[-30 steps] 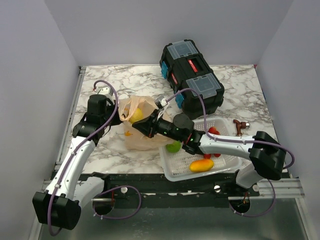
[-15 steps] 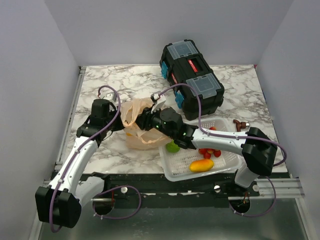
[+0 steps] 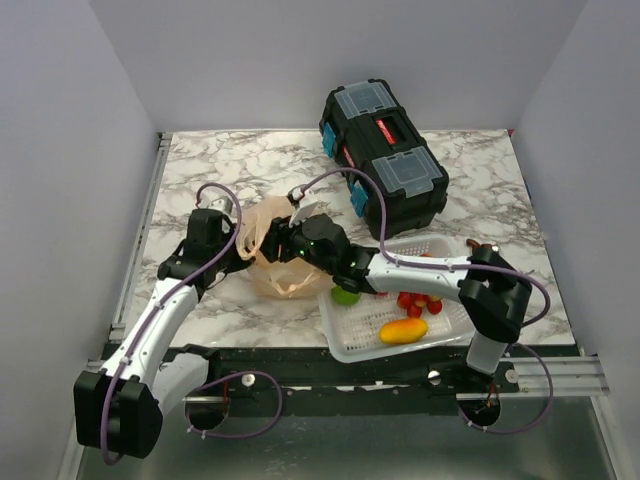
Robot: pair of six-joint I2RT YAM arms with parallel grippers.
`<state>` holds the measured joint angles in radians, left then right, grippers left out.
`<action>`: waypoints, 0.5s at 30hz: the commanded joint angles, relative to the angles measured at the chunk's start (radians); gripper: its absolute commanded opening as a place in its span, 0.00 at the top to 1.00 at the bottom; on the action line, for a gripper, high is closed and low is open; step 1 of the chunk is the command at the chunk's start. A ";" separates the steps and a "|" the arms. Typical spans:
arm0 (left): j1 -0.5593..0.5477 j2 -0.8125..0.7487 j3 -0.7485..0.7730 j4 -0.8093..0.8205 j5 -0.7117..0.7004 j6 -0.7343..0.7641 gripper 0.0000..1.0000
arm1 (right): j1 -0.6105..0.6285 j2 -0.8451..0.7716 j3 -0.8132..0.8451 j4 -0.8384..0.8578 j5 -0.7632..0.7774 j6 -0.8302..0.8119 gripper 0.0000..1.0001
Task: Take the fake fruits out of the plastic bag
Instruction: Adjust the plastic bag at the center of the board.
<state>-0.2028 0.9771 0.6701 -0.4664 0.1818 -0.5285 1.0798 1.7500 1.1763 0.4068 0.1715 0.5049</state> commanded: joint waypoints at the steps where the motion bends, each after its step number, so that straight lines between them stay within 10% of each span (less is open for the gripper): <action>1: 0.017 -0.022 0.103 0.002 -0.068 0.010 1.00 | 0.024 0.061 -0.043 0.028 -0.001 0.012 0.50; 15: 0.054 0.082 0.171 0.018 -0.088 0.079 1.00 | 0.196 0.157 -0.156 0.252 0.163 -0.049 0.50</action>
<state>-0.1574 1.0767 0.8692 -0.4866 0.0910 -0.4847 1.2835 1.9205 1.0084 0.6338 0.2222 0.4927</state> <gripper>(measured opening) 0.002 0.470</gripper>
